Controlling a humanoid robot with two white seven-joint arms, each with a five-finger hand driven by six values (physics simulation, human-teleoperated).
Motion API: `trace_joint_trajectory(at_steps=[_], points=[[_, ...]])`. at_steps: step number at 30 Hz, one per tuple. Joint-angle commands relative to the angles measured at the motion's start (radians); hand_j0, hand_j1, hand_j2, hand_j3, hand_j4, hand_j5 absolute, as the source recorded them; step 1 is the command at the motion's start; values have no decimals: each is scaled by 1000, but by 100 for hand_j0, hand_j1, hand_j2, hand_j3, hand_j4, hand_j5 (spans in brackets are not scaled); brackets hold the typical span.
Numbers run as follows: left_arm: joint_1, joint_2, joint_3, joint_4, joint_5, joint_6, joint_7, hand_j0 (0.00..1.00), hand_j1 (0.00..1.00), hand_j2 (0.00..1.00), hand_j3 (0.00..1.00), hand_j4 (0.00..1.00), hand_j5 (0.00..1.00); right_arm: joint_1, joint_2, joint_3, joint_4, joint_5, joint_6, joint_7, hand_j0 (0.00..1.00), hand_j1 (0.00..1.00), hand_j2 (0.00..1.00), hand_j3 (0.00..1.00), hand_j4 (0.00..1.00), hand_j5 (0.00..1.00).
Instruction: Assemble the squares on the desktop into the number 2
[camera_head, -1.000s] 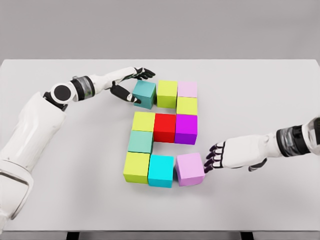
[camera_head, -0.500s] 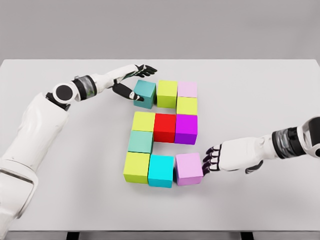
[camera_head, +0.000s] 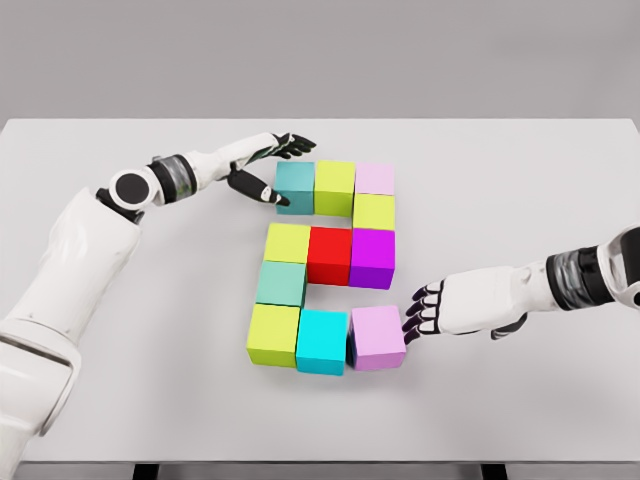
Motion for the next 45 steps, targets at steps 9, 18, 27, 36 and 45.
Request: trace_joint_trajectory(at_steps=[9,18,27,36,45], points=[[2,156,-7,-61,46,-213,0,100,100,100,100,100,100,2,13,15,-2,-5,2,0,100,100,100,100,100,100],[35,285,-41,-104,41,-213,0,100,100,100,100,100,100,2,27,23,-2,-6,2,0,100,100,100,100,100,100],[43,318,-91,-102,16,-213,0,100,100,100,100,100,100,-6,18,19,1,-6,2,0,100,100,100,100,100,100],[54,345,-90,-101,18,-213,0,100,100,100,100,100,100,-9,-33,-216,149,-29,2,0,100,100,100,100,100,100],[55,345,-90,-95,18,-213,0,100,100,100,100,100,100,-9,-31,-224,167,-38,2,0,100,100,100,100,100,100]])
